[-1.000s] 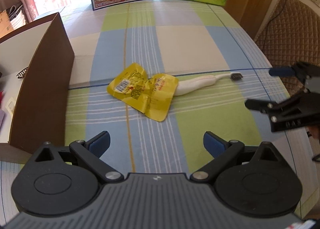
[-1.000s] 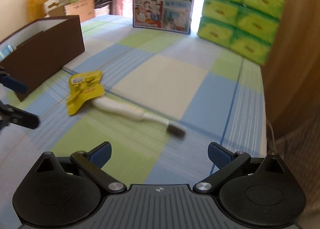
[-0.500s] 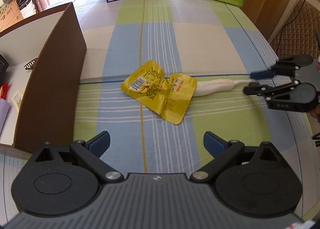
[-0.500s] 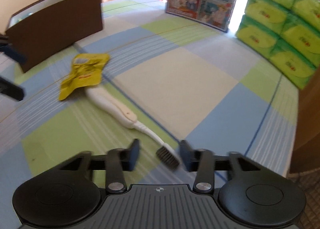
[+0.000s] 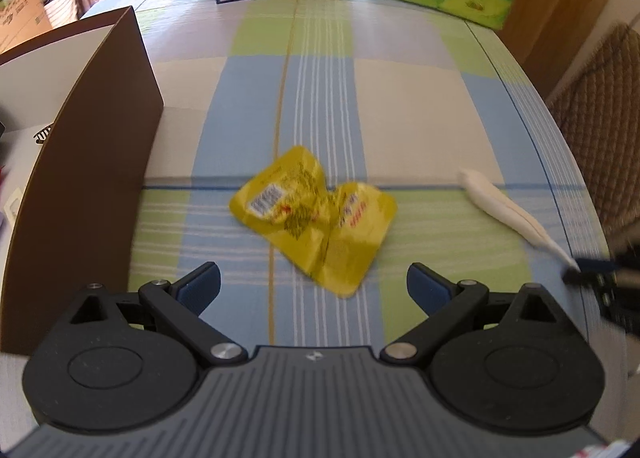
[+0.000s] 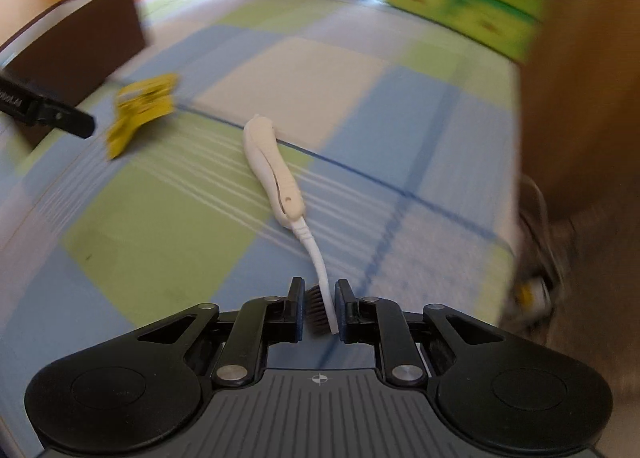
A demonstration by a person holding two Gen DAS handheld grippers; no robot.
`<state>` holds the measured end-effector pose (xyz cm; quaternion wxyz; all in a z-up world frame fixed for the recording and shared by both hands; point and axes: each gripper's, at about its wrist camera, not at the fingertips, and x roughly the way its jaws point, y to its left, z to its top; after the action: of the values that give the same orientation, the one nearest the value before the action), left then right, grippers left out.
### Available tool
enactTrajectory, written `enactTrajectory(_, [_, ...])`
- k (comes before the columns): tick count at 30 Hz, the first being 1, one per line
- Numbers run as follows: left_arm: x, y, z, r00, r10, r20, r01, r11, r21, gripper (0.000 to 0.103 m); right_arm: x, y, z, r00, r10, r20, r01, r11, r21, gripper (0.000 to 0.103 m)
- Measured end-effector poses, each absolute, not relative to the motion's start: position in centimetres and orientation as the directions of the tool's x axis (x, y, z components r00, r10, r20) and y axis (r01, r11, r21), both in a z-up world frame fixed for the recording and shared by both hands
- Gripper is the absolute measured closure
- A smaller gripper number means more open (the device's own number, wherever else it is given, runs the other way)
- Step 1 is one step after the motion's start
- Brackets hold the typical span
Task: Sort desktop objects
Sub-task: 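Lower the right tool onto the white brush handle and close it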
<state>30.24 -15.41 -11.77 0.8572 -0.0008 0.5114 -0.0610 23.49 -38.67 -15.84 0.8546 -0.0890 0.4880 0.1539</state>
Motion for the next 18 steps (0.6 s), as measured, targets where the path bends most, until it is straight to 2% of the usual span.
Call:
enactTrajectory(2, [31.4,-15.5,-11.8,0.469,-0.099,-0.877,0.068,0.995,-0.076,0.005,22.7,-38.8,-15.7,0.492,0.138,-0.859,-0.247,0.969,0.014,0.090])
enactTrajectory(6, [34.4,-15.7,-12.4,0.470,-0.095,-0.878,-0.008,0.994,-0.112,0.005,21.8,-38.1,-15.6,0.519,0.099,-0.849,-0.160,0.987,0.017,0.090])
enactTrajectory(11, [37.7,-16.9,-14.3,0.441,-0.015,-0.897,-0.040,0.999,-0.036,0.005,22.0,-38.1,-15.5,0.524,0.101,-0.846,-0.151,0.988,0.025,0.090])
enactTrajectory(15, [37.9,-17.0,-15.1,0.437,-0.006,-0.899,-0.020,1.000,-0.017,0.005,21.6,-38.4,-15.4,0.529,0.112,-0.841,-0.144,0.989,0.042,0.090])
enactTrajectory(18, [36.7,-16.8,-15.0,0.458,-0.018,-0.889,0.027,1.000,-0.007,0.009,21.4,-38.2,-15.5,0.536,0.106,-0.838,-0.141,0.989,0.035,0.090])
